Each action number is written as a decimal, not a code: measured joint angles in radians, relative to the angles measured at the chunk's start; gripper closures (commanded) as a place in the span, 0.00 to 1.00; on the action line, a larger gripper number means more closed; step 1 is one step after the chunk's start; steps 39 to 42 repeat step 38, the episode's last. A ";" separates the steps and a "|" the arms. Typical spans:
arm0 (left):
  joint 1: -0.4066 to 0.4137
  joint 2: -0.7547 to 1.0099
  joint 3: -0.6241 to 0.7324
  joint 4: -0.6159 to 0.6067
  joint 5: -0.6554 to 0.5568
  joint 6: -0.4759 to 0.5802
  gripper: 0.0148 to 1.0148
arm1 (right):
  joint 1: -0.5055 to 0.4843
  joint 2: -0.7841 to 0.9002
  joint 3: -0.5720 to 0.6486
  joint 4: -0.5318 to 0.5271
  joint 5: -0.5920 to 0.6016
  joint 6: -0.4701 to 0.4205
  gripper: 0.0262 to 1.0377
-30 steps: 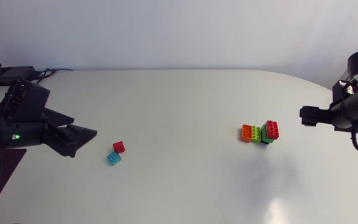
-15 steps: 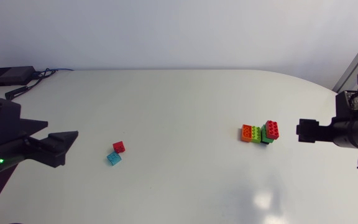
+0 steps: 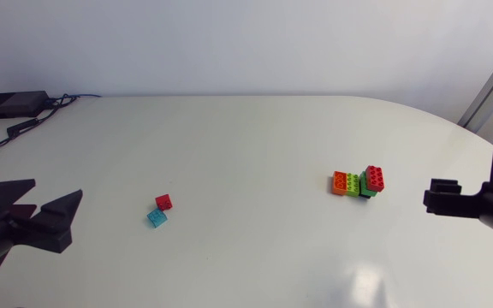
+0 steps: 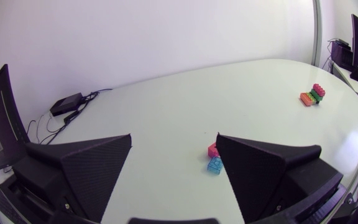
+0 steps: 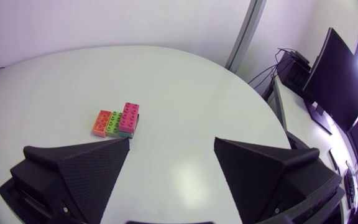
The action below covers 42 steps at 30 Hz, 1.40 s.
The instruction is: Sort duplo bricks by size, large to the right and small to the left
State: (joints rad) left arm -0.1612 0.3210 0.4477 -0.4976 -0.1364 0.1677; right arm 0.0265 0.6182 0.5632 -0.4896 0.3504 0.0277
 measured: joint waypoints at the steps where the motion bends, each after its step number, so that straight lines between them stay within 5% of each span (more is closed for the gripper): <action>1: 0.009 -0.018 -0.007 0.001 -0.001 0.003 0.07 | 0.000 -0.021 -0.012 0.001 0.007 -0.004 0.06; 7: 0.047 -0.090 -0.062 0.037 0.000 0.022 0.07 | 0.000 -0.141 -0.088 0.045 0.008 -0.030 0.06; 33: 0.147 -0.298 -0.399 0.457 0.119 -0.122 0.07 | -0.018 -0.576 -0.508 0.458 -0.326 -0.028 0.06; 42: 0.155 -0.313 -0.425 0.481 0.130 -0.140 0.07 | -0.020 -0.611 -0.521 0.491 -0.345 -0.028 0.06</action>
